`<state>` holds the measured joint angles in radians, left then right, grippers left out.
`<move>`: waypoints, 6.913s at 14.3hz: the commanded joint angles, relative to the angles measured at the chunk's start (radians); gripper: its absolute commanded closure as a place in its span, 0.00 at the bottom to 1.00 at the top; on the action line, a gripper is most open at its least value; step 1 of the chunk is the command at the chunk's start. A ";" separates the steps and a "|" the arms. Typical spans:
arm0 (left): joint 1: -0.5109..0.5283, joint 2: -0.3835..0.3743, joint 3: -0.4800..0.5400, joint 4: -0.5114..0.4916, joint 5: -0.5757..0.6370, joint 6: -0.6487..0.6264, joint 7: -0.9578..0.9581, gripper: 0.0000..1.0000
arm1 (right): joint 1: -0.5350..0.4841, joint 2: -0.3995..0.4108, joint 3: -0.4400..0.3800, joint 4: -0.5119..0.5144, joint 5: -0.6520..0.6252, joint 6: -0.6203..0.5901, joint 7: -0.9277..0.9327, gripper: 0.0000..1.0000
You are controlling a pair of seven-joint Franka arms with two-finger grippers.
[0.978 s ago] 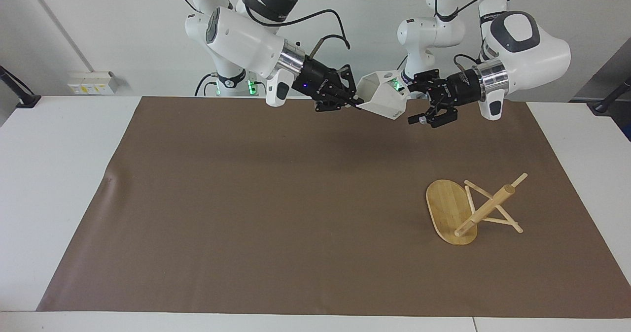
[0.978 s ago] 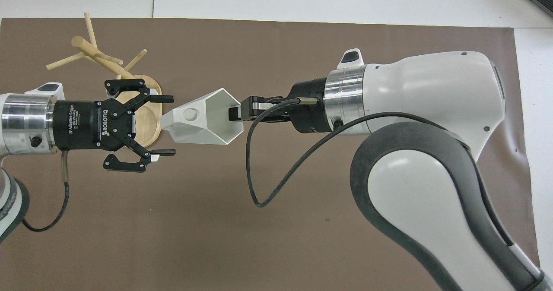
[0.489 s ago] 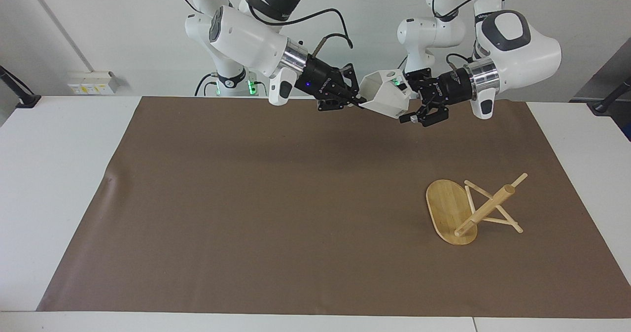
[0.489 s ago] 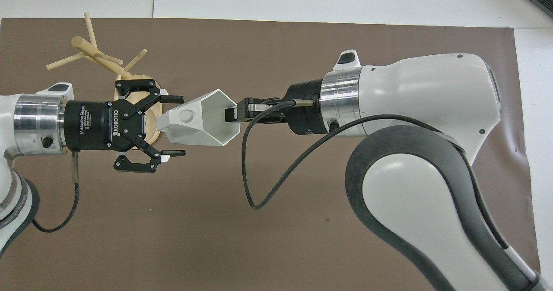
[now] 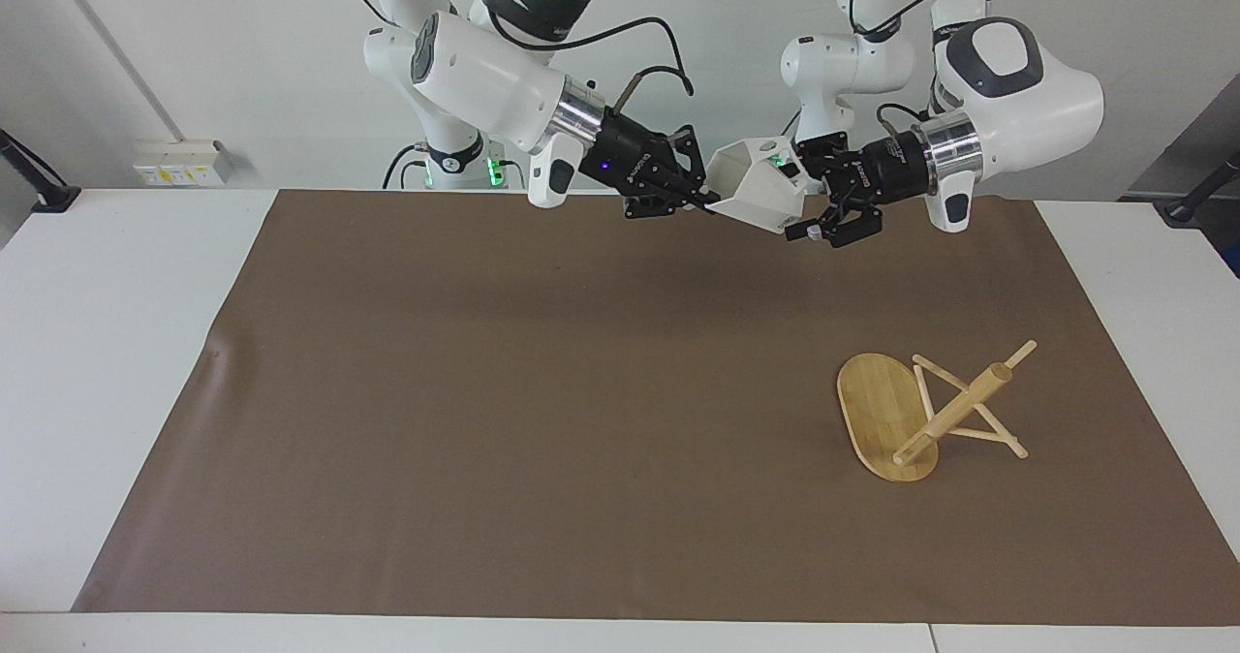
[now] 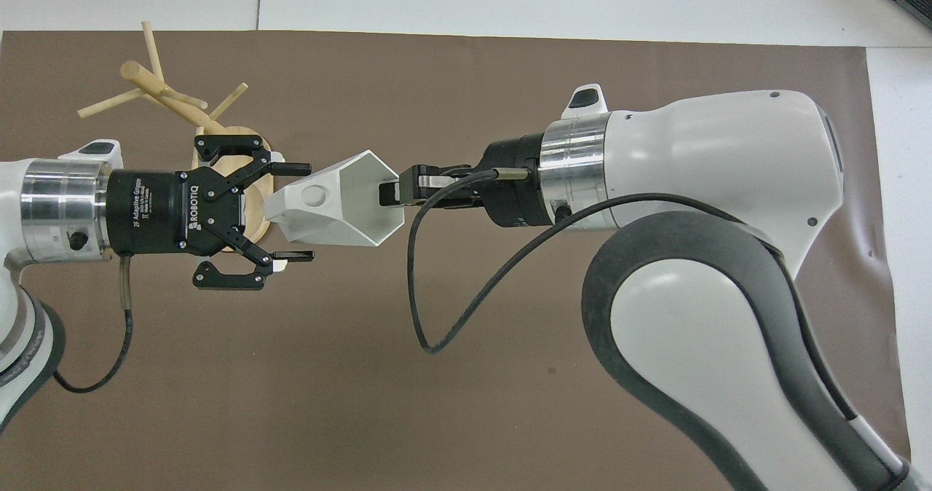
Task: Hang cup on rack
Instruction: 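Grasp the cup with the left gripper while the right gripper holds it, then carry the cup with the left gripper while the right gripper withdraws, then move the cup with the left gripper onto the rack's peg, then lower the cup's handle onto the peg with the left gripper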
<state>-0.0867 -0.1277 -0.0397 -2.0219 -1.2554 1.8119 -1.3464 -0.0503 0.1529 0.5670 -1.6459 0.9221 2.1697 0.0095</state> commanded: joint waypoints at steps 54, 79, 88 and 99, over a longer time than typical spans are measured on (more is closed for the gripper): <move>-0.105 0.002 -0.005 -0.233 0.169 0.753 -0.603 1.00 | 0.017 -0.108 -0.592 -0.008 -0.936 -0.324 0.014 0.00; -0.070 0.069 -0.003 -0.213 0.169 0.969 -0.841 1.00 | 0.017 -0.065 -0.587 0.216 -0.916 -0.596 0.004 0.00; -0.065 0.091 -0.002 -0.199 0.169 0.992 -0.867 1.00 | 0.017 -0.070 -0.584 0.207 -0.902 -0.588 0.006 0.00; -0.045 0.099 0.003 -0.195 0.169 0.998 -0.870 1.00 | 0.017 -0.078 -0.585 0.192 -0.901 -0.591 0.014 0.00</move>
<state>-0.1358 -0.0405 -0.0321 -2.2323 -1.0862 2.7974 -2.1991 -0.0300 0.0761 -0.0213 -1.4493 0.0117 1.5706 0.0226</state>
